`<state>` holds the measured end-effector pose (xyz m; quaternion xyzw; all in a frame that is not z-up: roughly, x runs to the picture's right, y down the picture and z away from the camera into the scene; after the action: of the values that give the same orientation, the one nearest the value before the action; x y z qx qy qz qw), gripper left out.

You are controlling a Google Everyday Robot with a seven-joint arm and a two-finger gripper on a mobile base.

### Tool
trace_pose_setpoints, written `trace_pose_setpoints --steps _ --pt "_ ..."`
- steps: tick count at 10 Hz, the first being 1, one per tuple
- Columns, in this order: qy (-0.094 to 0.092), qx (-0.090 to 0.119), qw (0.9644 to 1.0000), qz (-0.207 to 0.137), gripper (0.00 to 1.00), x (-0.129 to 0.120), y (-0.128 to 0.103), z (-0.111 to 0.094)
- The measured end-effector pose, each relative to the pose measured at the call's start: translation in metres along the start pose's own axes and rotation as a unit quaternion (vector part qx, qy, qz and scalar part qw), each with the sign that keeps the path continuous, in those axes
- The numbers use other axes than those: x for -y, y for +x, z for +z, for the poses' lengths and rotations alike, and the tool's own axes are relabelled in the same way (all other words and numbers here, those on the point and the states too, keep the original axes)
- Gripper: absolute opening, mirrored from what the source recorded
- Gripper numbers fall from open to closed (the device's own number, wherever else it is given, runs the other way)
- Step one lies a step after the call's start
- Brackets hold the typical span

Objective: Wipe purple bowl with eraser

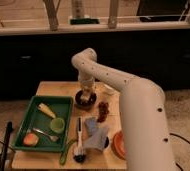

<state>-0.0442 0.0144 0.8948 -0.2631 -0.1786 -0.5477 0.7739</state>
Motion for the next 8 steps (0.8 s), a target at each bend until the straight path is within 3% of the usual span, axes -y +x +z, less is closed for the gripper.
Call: trace_pose_setpoints --steps 5,8 --pt "-0.008 -0.005 0.9971 -0.075 0.00 0.035 -0.035 -0.007" --pt "-0.018 0.012 0.9951 -0.096 0.00 0.019 -0.057 0.004"
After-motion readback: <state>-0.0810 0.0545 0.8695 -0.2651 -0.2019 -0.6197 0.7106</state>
